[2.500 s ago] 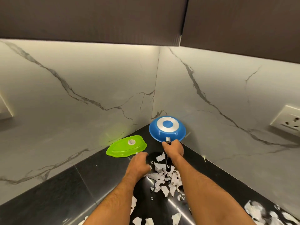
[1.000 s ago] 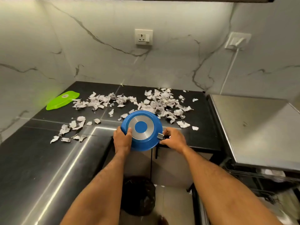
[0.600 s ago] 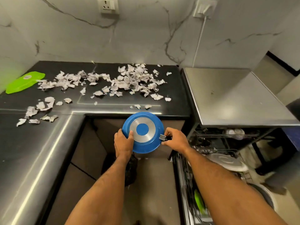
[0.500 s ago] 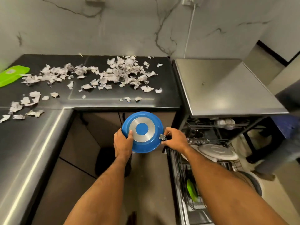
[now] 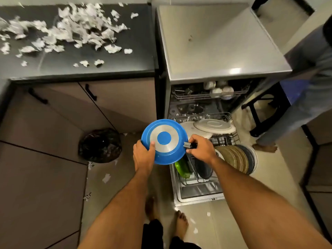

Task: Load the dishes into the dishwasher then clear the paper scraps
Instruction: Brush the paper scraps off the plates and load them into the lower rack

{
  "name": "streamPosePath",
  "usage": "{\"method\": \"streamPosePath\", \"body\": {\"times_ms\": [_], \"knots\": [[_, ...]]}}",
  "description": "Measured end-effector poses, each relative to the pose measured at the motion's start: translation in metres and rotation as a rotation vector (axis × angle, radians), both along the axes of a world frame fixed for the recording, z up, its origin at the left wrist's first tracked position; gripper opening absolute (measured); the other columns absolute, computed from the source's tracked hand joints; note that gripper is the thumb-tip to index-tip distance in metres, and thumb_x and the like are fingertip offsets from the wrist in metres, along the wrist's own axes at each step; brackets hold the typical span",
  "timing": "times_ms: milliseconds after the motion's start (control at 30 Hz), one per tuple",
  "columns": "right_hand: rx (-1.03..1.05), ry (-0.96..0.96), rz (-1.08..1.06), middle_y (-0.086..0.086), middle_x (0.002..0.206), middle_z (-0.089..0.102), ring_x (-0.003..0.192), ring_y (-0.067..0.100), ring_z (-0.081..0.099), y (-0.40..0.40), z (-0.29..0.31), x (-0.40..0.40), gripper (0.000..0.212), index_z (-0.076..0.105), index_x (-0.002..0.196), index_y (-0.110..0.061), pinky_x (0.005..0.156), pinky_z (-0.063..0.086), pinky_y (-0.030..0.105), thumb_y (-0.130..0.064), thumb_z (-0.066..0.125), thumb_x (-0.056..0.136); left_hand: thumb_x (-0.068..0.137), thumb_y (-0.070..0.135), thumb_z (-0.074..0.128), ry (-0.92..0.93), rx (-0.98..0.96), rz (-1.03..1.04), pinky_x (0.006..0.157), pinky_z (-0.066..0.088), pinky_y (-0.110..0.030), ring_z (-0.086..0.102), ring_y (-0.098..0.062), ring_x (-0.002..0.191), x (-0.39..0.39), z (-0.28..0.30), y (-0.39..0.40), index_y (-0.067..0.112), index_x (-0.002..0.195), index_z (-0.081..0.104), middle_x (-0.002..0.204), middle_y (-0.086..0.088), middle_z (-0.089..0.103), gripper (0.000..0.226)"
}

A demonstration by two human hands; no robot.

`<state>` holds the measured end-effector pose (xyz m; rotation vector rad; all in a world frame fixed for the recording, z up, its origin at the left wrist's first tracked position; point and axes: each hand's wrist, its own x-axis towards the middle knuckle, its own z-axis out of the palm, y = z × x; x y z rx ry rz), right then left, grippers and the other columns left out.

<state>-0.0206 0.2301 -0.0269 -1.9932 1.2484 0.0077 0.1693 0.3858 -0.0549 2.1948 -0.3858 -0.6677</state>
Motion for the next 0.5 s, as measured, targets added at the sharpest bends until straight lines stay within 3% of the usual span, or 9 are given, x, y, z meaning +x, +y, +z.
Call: {"method": "streamPosePath", "body": {"times_ms": [233, 367, 500], "knots": [[0.007, 0.077, -0.035, -0.013, 0.088, 0.070, 0.086, 0.017, 0.067, -0.023, -0.074, -0.052, 0.030, 0.061, 0.091, -0.035, 0.077, 0.053, 0.034, -0.026, 0.084, 0.075, 0.092, 0.053, 0.061, 0.040, 0.130, -0.036, 0.088, 0.056, -0.041, 0.063, -0.025, 0.100, -0.051, -0.071, -0.037, 0.008, 0.119, 0.060, 0.111, -0.008, 0.061, 0.053], [-0.003, 0.127, -0.030, -0.003, 0.096, 0.072, 0.089, 0.019, 0.065, -0.041, -0.108, -0.084, 0.029, 0.067, 0.106, -0.026, 0.076, 0.046, 0.030, -0.023, 0.081, 0.082, 0.092, 0.058, 0.058, 0.005, 0.206, -0.126, 0.084, 0.054, -0.043, 0.066, -0.031, 0.095, -0.078, -0.104, -0.058, 0.006, 0.113, 0.064, 0.106, -0.012, 0.066, 0.057], [-0.012, 0.119, -0.080, 0.000, 0.101, 0.075, 0.093, 0.020, 0.068, -0.058, -0.133, -0.119, 0.033, 0.070, 0.114, -0.022, 0.084, 0.050, 0.029, -0.016, 0.081, 0.083, 0.087, 0.068, 0.051, -0.004, 0.259, -0.208, 0.082, 0.058, -0.045, 0.067, -0.030, 0.092, -0.105, -0.124, -0.081, 0.009, 0.110, 0.066, 0.104, -0.011, 0.067, 0.065]]}}
